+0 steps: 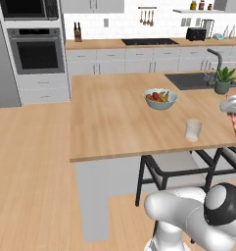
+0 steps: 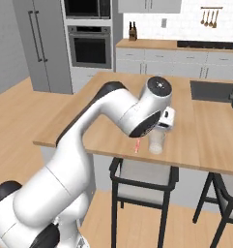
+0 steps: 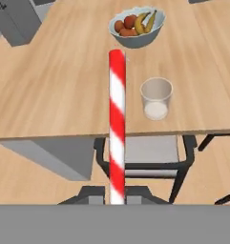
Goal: Take a straw from the drawer in front and place it inside the glass cup on the dining counter.
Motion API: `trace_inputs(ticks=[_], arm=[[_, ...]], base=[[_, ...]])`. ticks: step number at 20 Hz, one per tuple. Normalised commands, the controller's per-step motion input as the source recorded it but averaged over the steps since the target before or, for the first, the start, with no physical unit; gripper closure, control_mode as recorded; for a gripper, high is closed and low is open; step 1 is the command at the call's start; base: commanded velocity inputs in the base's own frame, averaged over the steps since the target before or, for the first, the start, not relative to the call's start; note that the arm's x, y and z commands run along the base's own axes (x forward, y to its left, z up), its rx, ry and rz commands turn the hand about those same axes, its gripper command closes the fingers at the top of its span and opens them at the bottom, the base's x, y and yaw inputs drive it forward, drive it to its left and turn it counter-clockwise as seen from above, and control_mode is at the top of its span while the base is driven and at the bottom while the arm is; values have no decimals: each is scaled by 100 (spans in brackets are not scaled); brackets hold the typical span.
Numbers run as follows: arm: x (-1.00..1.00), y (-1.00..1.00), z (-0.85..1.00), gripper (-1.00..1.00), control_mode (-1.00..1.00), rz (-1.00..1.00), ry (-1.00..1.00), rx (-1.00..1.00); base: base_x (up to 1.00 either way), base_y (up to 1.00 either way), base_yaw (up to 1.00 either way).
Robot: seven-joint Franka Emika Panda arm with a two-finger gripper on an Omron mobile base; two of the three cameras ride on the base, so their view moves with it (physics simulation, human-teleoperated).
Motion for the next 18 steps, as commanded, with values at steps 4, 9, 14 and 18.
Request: trace_inputs(ticks=[4, 9, 14, 18], arm=[[46, 0, -21, 100, -100, 31, -49, 0], [88, -5, 8, 100, -100, 25, -39, 9], [66, -4, 1, 100, -100, 14, -28, 7], [39, -1, -2, 100, -100, 7, -22, 1]], base=[[0, 0, 0], [0, 0, 0], [0, 0, 0], [0, 0, 0]])
